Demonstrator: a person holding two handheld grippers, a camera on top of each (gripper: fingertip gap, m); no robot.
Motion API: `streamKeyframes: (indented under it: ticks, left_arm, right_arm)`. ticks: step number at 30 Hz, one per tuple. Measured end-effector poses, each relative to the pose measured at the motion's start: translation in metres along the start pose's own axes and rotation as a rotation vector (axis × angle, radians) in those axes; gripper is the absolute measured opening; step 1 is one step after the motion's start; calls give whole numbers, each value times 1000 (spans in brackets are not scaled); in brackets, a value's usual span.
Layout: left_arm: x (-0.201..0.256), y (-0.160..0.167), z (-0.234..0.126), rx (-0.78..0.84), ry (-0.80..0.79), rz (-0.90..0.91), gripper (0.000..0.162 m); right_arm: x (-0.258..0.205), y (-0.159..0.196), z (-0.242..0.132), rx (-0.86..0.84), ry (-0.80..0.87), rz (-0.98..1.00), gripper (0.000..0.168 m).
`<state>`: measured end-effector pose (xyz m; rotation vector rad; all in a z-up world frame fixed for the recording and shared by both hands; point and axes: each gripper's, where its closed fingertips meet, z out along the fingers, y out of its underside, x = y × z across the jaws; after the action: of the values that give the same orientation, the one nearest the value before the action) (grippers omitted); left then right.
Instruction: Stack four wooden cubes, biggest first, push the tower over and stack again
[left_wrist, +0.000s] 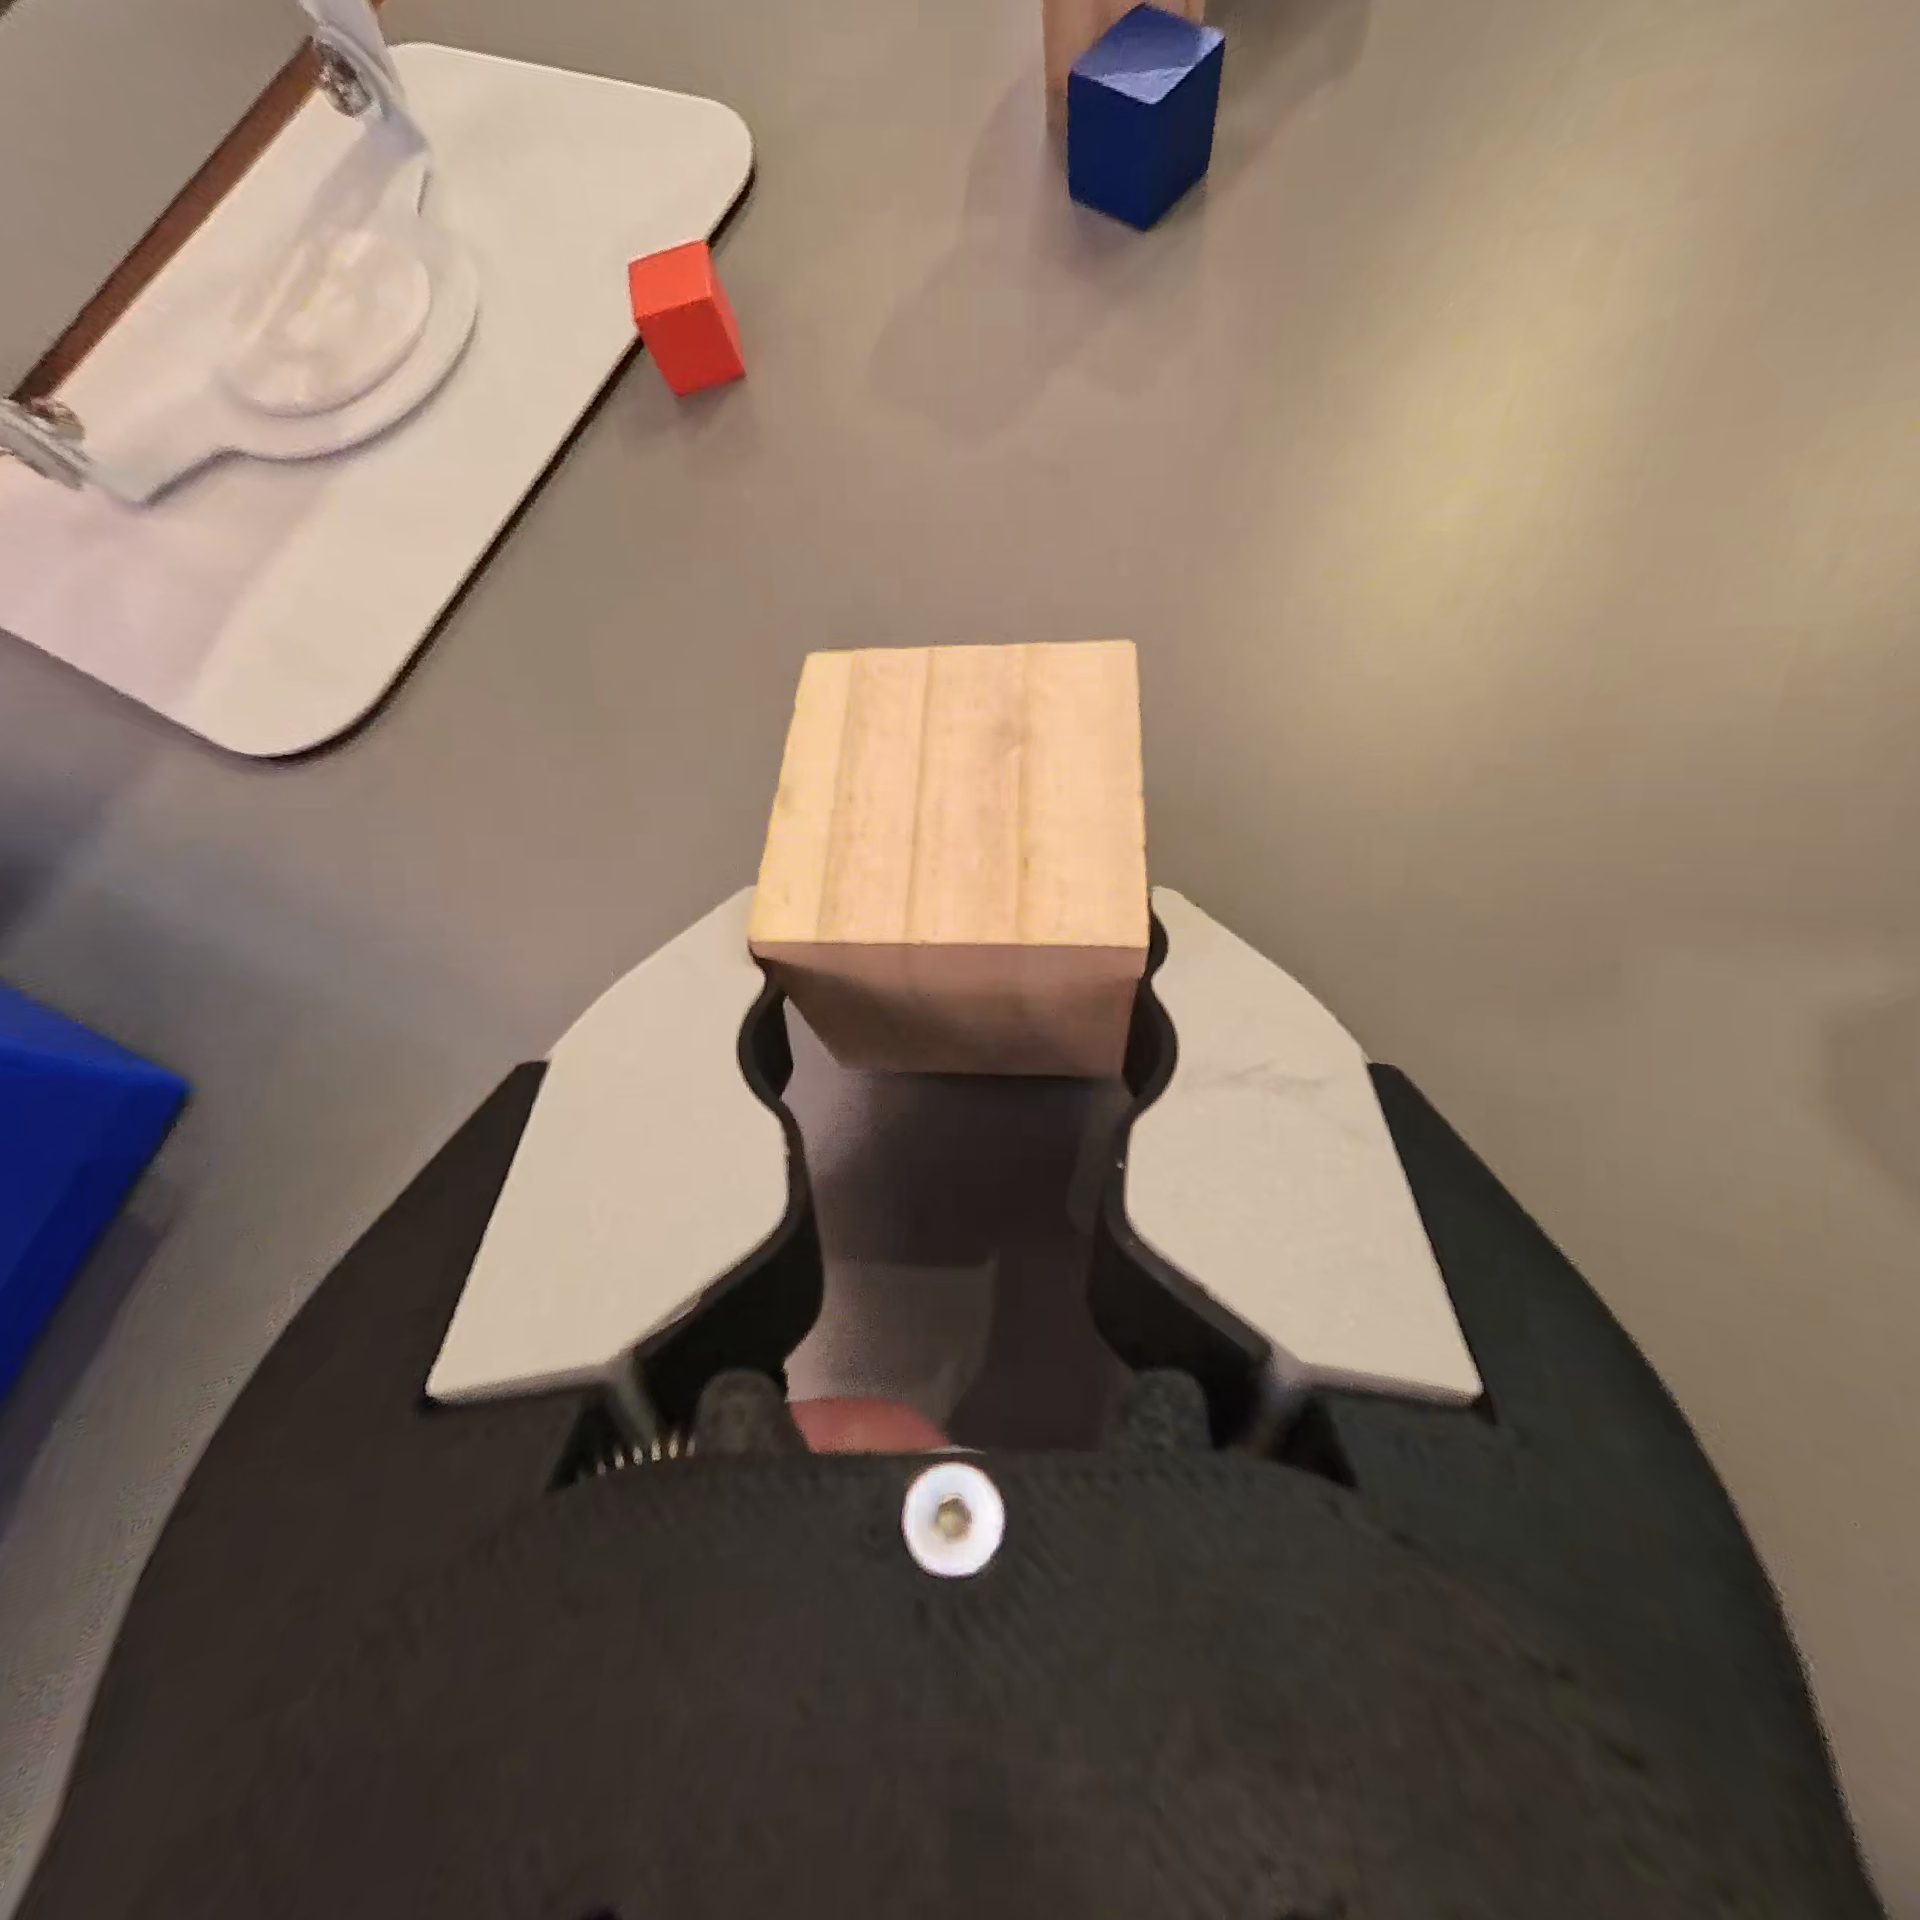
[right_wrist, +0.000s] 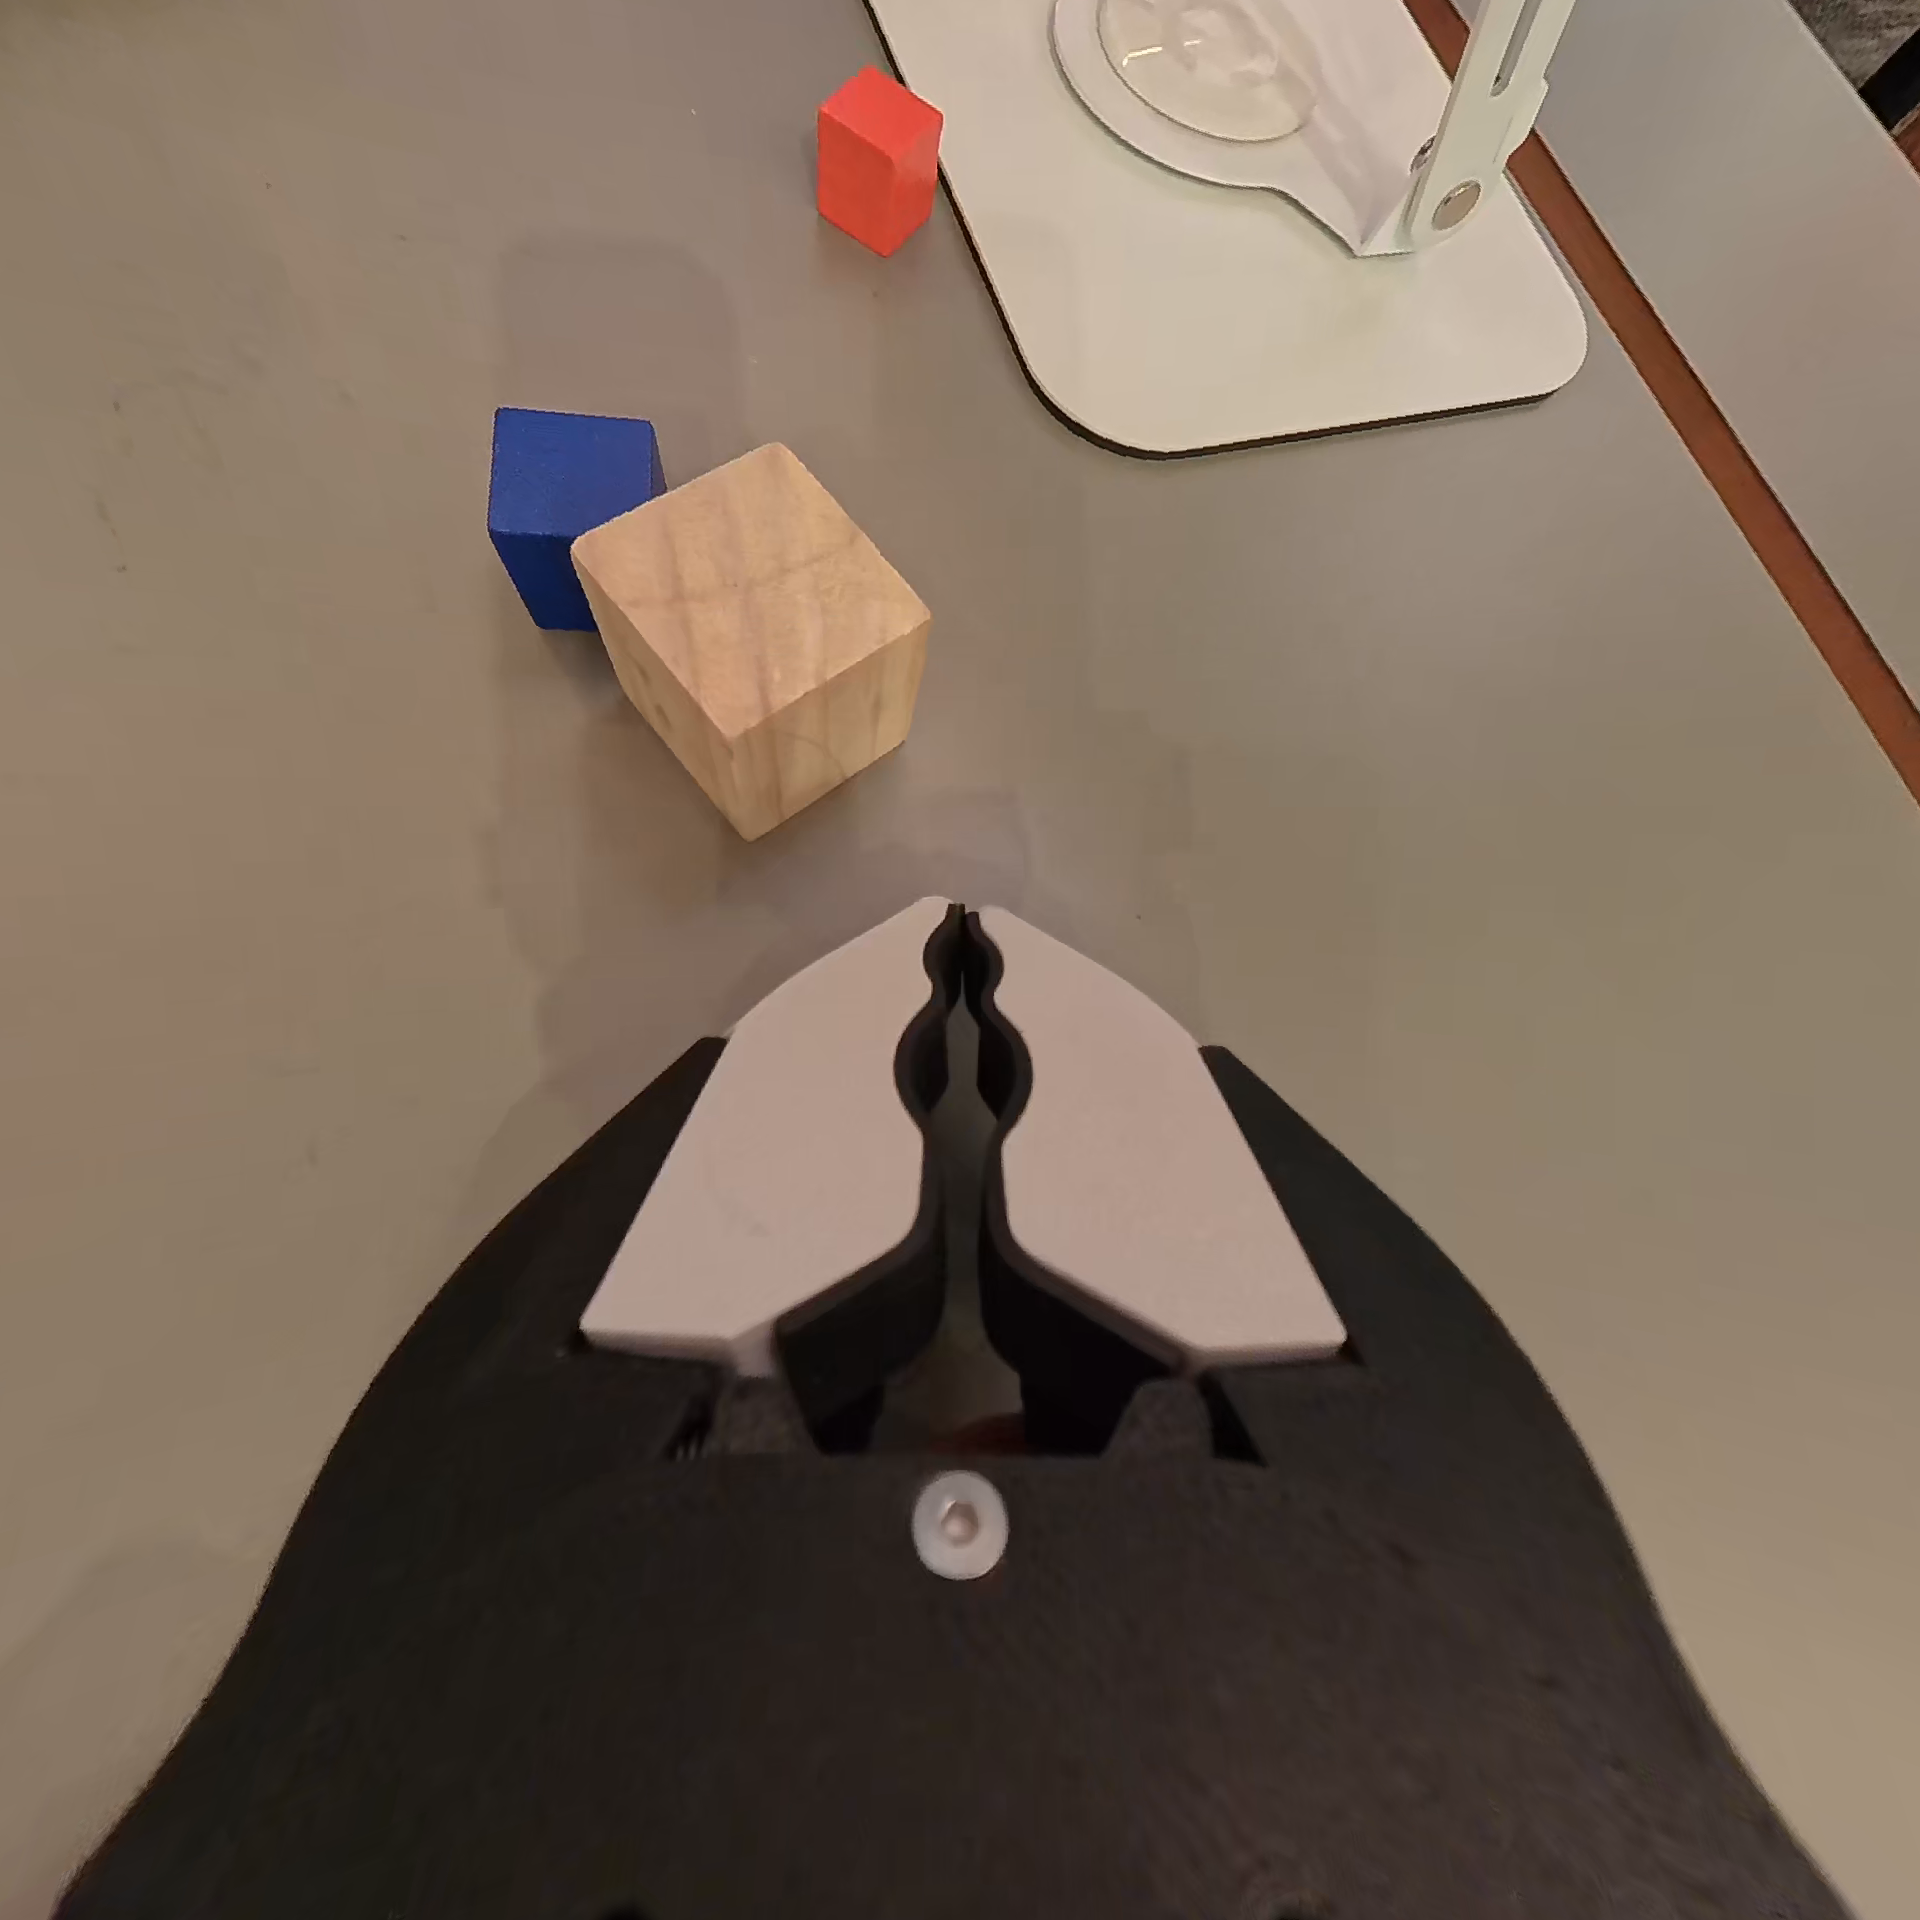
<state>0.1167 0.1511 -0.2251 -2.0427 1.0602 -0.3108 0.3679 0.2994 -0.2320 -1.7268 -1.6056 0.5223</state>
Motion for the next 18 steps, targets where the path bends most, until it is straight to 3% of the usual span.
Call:
streamKeyframes:
  ticks: [3,5,6,14,18]
  left_arm:
    - [6,9,5,-54,22,20,65]
    - [6,9,4,-51,30,19,83]
    - [4,8,2,-31,31,10,84]
    - [-13,7,-22,87,47,-72,74]
    - [-12,13,-19,44,63,-53,70]
  right_arm:
    - [1,0,0,1,1,5,0]
    - [0,-1,-1,7,-4,8,0]
    - [0,-1,-1,12,-9,10,0]
    - [-11,-12,2,55,-92,-33,0]
    - [-23,-17,5,59,-220,-58,3]
